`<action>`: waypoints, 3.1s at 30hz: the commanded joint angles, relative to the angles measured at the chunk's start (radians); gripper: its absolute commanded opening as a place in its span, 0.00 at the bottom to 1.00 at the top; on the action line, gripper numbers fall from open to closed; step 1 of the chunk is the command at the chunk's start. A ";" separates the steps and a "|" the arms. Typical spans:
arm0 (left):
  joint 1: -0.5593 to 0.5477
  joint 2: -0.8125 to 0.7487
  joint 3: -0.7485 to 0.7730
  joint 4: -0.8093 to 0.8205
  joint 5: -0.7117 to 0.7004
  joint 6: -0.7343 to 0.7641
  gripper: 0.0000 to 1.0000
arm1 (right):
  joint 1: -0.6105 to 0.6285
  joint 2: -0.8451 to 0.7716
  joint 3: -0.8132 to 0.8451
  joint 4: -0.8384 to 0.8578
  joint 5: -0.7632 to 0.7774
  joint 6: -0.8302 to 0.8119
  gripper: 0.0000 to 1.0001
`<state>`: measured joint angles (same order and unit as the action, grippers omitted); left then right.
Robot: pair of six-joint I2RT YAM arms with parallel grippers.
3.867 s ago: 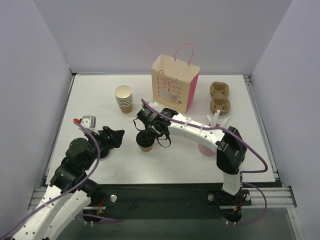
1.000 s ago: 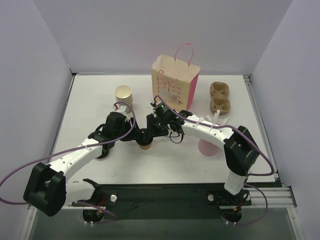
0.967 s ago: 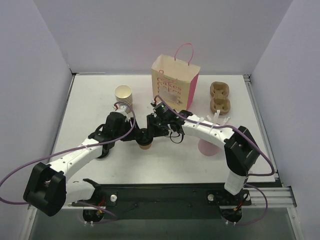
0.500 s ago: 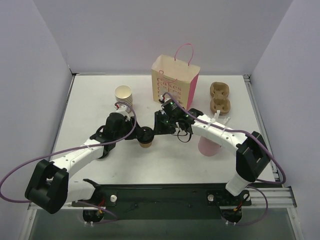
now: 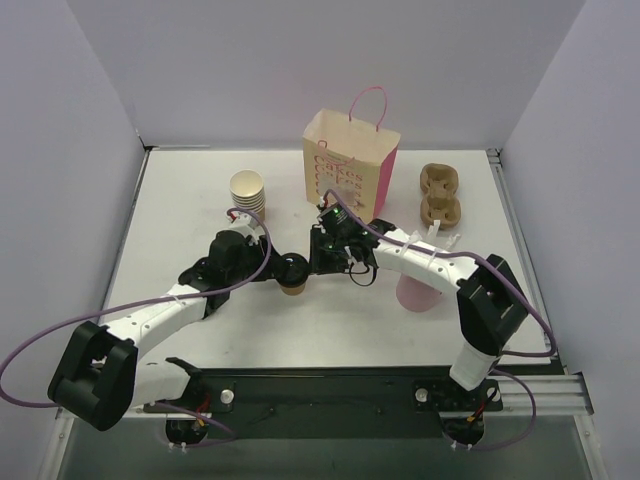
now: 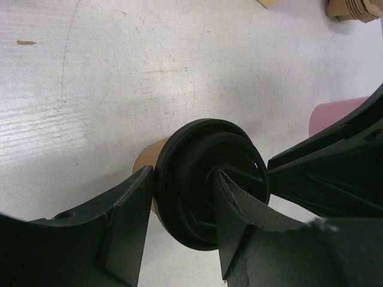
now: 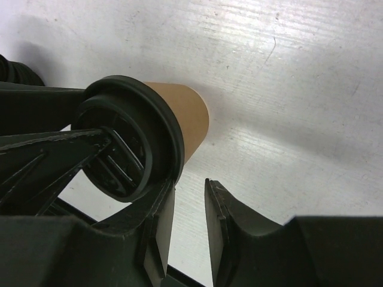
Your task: Pack the takeout coffee
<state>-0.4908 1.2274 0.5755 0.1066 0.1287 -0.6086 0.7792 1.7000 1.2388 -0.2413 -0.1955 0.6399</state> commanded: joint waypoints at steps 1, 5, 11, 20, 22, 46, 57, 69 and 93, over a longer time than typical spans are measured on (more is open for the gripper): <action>-0.008 0.035 -0.054 -0.120 -0.001 0.029 0.52 | -0.001 0.004 -0.010 0.007 0.042 0.029 0.27; -0.008 0.043 -0.060 -0.081 -0.001 0.026 0.52 | -0.001 0.023 -0.012 0.013 0.042 0.029 0.26; -0.011 0.060 -0.080 -0.076 -0.021 0.020 0.52 | 0.006 0.053 -0.056 0.005 0.079 0.056 0.23; -0.031 0.096 -0.131 -0.025 -0.043 -0.005 0.50 | 0.087 0.032 -0.188 -0.023 0.188 0.126 0.20; -0.031 0.096 -0.134 -0.022 -0.041 -0.005 0.50 | 0.089 0.013 -0.161 -0.039 0.192 0.121 0.20; -0.035 0.155 -0.112 0.090 0.101 0.056 0.50 | -0.027 -0.036 0.048 -0.090 0.150 -0.054 0.24; -0.048 0.176 -0.114 0.107 0.089 0.052 0.50 | -0.026 0.013 0.057 -0.089 0.111 -0.046 0.23; -0.066 0.213 -0.164 0.139 0.032 0.006 0.49 | 0.014 -0.019 -0.208 0.066 0.116 0.076 0.17; -0.097 0.050 0.173 -0.191 0.023 0.016 0.66 | 0.022 -0.148 -0.019 -0.130 0.234 -0.016 0.37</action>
<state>-0.5823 1.2938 0.6052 0.1566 0.1398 -0.6563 0.8001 1.5875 1.1492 -0.2459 0.0402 0.6872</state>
